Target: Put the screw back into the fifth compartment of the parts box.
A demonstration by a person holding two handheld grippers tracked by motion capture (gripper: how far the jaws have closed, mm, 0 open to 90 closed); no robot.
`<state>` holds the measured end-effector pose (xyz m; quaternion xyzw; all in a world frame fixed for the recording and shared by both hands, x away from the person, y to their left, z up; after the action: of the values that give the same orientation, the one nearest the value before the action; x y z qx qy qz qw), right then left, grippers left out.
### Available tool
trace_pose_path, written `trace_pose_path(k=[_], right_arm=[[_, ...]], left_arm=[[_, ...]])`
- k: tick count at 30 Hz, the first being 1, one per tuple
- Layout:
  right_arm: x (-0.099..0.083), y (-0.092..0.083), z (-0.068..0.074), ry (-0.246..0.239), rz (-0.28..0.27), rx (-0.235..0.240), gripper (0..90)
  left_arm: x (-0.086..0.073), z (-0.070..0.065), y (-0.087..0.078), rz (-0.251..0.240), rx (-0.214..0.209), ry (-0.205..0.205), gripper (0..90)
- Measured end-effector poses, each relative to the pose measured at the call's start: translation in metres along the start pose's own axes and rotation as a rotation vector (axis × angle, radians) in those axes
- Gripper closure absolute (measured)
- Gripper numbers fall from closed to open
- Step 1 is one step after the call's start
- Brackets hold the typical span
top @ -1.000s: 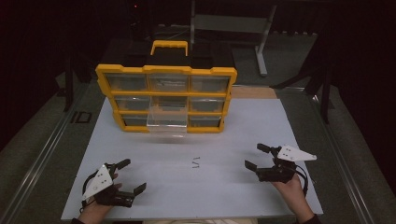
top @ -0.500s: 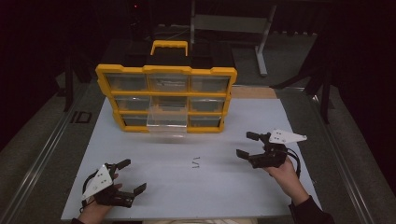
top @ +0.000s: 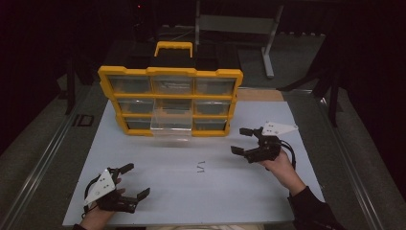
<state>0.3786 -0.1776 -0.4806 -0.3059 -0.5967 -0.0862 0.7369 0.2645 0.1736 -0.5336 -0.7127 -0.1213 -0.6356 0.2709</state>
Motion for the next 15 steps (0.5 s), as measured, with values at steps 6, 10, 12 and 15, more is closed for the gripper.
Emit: trace_pose_path(k=[6,10,12,15], right_arm=[[-0.004,0.015,-0.003,-0.001,0.022,0.028,15.2],[-0.009,0.024,-0.003,-0.004,0.055,0.050,17.5],[-0.011,0.029,-0.003,-0.006,0.068,0.059,18.2],[-0.014,0.035,-0.002,-0.011,0.087,0.066,18.4]], left_arm=[[0.000,-0.001,0.000,0.004,-0.005,0.003,1.7],[0.000,-0.001,0.000,0.004,-0.006,0.002,1.7],[0.000,-0.001,0.000,0.004,-0.006,0.003,1.8],[0.000,-0.002,0.001,0.006,-0.009,0.006,1.7]])
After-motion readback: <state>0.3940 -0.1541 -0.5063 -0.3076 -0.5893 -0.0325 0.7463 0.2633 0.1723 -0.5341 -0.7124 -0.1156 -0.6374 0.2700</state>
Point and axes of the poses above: each handheld gripper's, and its own axes: y roughly forward along the jaws, x roughly out of its top, z roughly to its left, the point moved 8 cm from there along y, roughly forward along the jaws, and after that the axes turned 7 degrees about -x, right-handed, at the moved point
